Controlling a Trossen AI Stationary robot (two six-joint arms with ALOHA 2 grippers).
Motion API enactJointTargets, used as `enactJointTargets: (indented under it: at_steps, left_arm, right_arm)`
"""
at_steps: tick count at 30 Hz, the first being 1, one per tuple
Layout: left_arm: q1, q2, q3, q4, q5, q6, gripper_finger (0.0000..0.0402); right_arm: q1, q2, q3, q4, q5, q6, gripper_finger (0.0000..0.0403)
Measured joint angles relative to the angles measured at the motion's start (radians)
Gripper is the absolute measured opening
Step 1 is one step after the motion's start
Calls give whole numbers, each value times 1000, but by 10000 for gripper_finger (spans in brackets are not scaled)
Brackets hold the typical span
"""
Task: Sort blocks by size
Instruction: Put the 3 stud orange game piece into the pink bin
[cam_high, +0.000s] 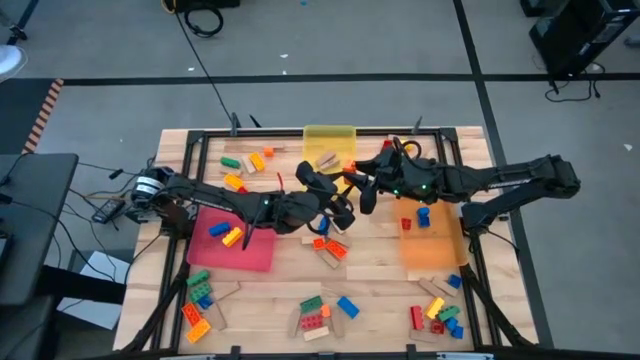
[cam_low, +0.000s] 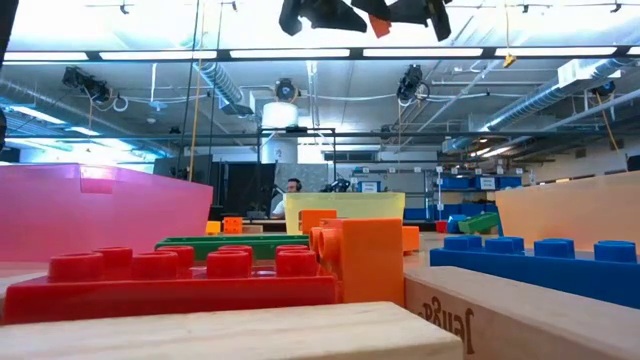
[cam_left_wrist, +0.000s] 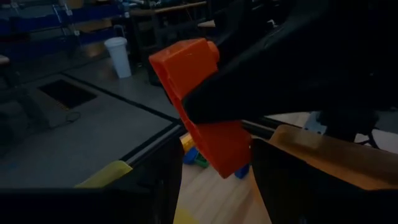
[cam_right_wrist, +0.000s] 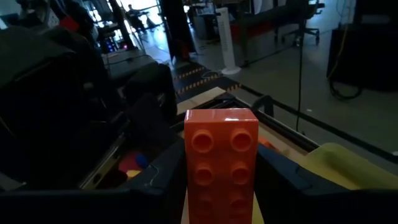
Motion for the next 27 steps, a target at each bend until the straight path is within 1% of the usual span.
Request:
enactJointTargets:
  at_steps: [3, 8, 12, 19, 27]
  left_arm:
    - [0, 0, 0, 17, 2, 22, 195]
    - [1, -1, 0, 25, 14, 51, 194]
    - [5, -2, 0, 22, 16, 55, 182]
    - [5, -2, 0, 20, 16, 96, 122]
    - [5, -2, -1, 11, 17, 98, 125]
  right_arm:
    - [0, -1, 0, 6, -21, -8, 160]
    - [-31, -1, 0, 16, -160, -39, 161]
    - [-34, -1, 0, 16, -164, -35, 162]
    - [-34, -1, 0, 17, -172, -36, 164]
    - [-33, -2, 0, 2, -179, -32, 167]
